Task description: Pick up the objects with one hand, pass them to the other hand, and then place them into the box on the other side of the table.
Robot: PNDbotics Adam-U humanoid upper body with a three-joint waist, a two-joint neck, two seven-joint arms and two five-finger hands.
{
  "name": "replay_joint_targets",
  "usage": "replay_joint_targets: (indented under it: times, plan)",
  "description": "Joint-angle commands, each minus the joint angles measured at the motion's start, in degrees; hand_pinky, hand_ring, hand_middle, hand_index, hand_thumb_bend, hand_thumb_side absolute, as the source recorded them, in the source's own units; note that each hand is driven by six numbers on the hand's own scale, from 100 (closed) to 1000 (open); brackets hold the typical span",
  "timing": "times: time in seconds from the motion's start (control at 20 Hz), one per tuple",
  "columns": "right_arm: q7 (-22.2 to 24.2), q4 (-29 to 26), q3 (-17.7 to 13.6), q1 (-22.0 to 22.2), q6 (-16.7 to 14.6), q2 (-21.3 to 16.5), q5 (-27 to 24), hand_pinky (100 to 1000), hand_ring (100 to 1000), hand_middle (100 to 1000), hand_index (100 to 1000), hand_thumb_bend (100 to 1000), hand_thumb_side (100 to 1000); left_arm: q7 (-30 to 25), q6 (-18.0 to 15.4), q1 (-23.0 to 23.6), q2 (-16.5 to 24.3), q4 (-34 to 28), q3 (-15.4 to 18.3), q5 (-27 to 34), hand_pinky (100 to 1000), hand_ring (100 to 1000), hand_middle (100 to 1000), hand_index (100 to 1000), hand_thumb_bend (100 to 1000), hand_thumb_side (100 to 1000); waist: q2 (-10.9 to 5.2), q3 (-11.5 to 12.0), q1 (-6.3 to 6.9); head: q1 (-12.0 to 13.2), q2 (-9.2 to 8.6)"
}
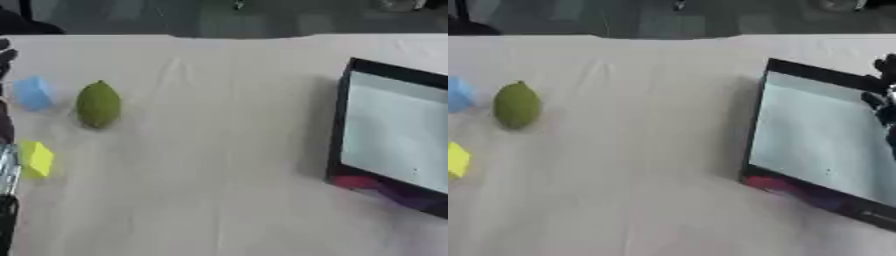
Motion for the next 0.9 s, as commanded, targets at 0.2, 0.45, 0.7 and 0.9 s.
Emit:
replay_joint_targets:
  times: [0.2, 0.45, 0.7, 0.9]
  plan:
    - [-0.21, -0.89, -0.83, 0.02, -0.09, -2.38, -0.12, 1000, 1000, 1000, 1000, 100, 564, -6.63, 3.40, -3.97, 15.61, 3.74, -2.82, -2.67, 931, 797, 738, 815, 216, 705, -0.64, 0.15, 1.20, 0.27, 0.94]
    - [-0.29, -0.81, -0.91, 0.67, -0.01, -2.81, 0.30, 1000, 1000, 1000, 1000, 100, 568, -21.38, 5.37, -6.83, 24.76, 8.97, -5.58, -6.58, 923, 813, 761, 837, 277, 610, -0.85, 0.30, 1.73, 0.94, 0.96]
    - [-0.32, -0.77, -0.90, 1.31, -0.05, -3.32, 0.85, 1000, 1000, 1000, 1000, 100, 568, -37.81, 4.85, -7.83, 31.34, 12.62, -7.80, -11.67, 916, 834, 787, 840, 444, 476, -1.18, 0.68, 2.35, 1.92, 1.14]
    - [-0.29, -0.75, -0.84, 1.67, -0.05, -3.63, 1.07, 1000, 1000, 1000, 1000, 100, 570, -48.09, 3.75, -7.70, 33.91, 14.72, -9.33, -17.23, 907, 848, 804, 826, 617, 357, -1.43, 0.86, 2.65, 2.30, 1.28]
